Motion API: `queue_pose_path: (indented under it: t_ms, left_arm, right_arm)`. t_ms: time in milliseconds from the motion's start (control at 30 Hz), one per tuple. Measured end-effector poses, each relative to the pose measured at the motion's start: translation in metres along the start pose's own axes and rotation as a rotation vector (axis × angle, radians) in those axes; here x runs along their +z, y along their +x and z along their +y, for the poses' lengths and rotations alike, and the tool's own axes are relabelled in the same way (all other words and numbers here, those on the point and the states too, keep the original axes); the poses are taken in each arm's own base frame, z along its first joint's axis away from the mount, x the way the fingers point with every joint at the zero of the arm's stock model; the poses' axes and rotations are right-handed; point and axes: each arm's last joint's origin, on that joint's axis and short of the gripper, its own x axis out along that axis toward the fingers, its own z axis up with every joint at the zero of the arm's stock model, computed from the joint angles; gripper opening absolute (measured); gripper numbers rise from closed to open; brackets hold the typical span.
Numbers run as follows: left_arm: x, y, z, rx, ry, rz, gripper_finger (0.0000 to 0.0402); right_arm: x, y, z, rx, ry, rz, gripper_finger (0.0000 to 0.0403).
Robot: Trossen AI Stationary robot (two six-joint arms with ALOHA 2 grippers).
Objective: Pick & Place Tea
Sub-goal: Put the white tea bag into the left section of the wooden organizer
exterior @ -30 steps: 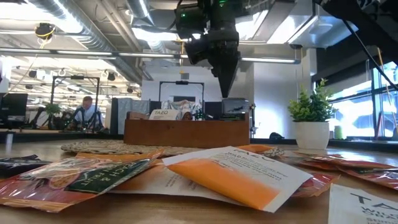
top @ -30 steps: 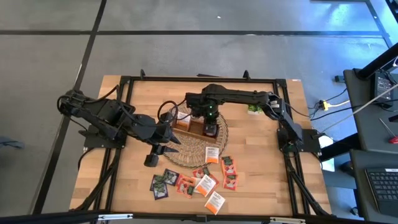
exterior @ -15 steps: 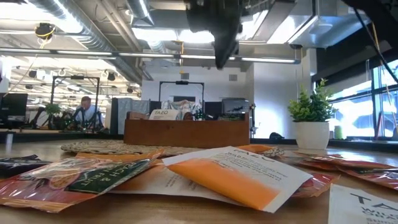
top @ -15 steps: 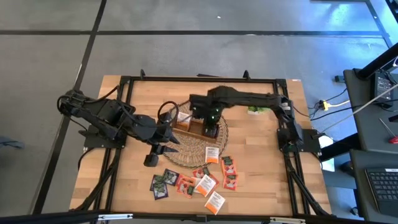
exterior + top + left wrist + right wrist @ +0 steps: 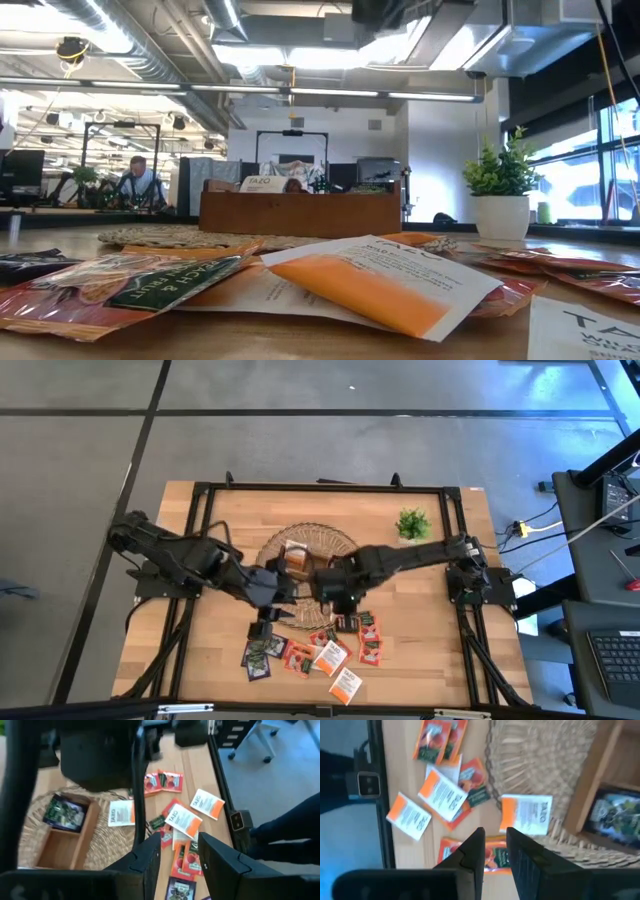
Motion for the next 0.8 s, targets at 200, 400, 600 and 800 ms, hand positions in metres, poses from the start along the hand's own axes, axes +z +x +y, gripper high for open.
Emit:
queue_pose_path:
  t_ms: [200,400,600,800]
  left_arm:
    - [-0.002,0.027,-0.010,0.012,-0.056,0.062,0.0127]
    - [-0.007,0.055,-0.022,0.038,-0.137,0.123,0.0127]
    - [-0.010,0.092,-0.038,0.108,-0.075,0.106,0.0127]
    - [-0.004,0.128,-0.048,0.064,-0.044,0.026,0.0127]
  right_arm:
    - [-0.007,0.020,0.008,-0.001,-0.019,0.026,0.0083]
    - [-0.024,0.061,0.000,0.067,0.124,0.011,0.0083]
    - [-0.059,0.071,-0.003,0.104,0.300,-0.010,0.0083]
    - [-0.102,0.066,0.007,0.097,0.462,-0.138,0.0083]
